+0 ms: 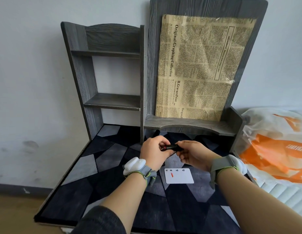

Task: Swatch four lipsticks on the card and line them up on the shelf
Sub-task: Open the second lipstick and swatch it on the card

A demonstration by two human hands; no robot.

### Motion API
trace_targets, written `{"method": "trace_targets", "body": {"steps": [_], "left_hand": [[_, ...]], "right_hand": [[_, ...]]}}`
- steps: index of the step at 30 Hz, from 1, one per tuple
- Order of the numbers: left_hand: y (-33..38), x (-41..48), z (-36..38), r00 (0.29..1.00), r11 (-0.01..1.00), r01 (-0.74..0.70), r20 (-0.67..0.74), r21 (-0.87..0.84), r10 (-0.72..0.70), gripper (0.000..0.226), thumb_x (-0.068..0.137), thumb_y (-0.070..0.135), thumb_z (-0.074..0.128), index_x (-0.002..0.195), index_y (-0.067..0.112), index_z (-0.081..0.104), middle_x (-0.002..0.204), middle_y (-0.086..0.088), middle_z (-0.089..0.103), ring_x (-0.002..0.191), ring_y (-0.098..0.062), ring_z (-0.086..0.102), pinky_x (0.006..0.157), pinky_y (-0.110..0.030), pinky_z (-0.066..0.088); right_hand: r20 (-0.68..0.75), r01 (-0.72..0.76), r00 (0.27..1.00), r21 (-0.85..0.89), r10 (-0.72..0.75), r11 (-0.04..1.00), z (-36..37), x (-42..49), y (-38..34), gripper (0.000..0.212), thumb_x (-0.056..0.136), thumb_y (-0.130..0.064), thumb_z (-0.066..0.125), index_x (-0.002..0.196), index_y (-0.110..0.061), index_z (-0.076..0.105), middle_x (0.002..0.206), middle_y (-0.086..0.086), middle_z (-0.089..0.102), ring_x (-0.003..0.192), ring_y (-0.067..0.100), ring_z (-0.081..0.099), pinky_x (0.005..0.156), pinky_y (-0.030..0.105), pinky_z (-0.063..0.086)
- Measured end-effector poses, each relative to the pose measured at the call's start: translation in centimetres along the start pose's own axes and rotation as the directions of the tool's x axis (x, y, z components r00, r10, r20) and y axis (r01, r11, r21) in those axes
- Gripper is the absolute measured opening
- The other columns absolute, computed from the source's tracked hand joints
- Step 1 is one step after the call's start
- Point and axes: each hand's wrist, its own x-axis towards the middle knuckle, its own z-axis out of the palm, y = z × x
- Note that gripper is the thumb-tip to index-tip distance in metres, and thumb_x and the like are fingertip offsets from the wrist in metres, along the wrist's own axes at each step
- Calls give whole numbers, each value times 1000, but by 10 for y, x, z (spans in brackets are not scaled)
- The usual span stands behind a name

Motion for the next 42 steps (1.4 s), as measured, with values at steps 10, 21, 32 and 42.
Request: {"method": "trace_targets", "body": {"steps": [10,21,32,42], "left_hand": [[2,-1,-2,1000,1000,-4,2,-29,5,22,64,30,82,80,28,68,70,12,63,68,-7,57,71,-33,54],[-8,-14,-24,996,969,46,60,244,-63,26,64,23,75,86,31,64,83,11,56,87,-13,52,72,-31,48],[-20,-58,-17,961,964,152,197,217,-196,23,64,42,77,63,28,59,56,13,57,59,-3,55,54,-19,42],[-14,-60,-11,917,932,215,268,291,-295,28,67,49,73,66,27,57,77,9,66,77,-14,63,65,-27,49]], "right_hand": [[3,15,1000,-28,-15,999,-2,-2,0,21,100,-20,44,98,-7,60,62,8,52,48,13,44,51,24,38],[-163,102,977,-197,-135,975,-4,-10,-7,18,83,-10,70,98,0,63,55,3,45,46,13,35,49,25,29],[-129,107,950,-723,-286,683,21,-32,4,11,73,-16,71,83,-10,70,61,3,62,46,10,52,47,21,46],[-30,141,948,-855,-318,500,27,-34,11,16,66,-19,73,82,-18,69,67,-7,63,56,6,54,66,29,54]]}}
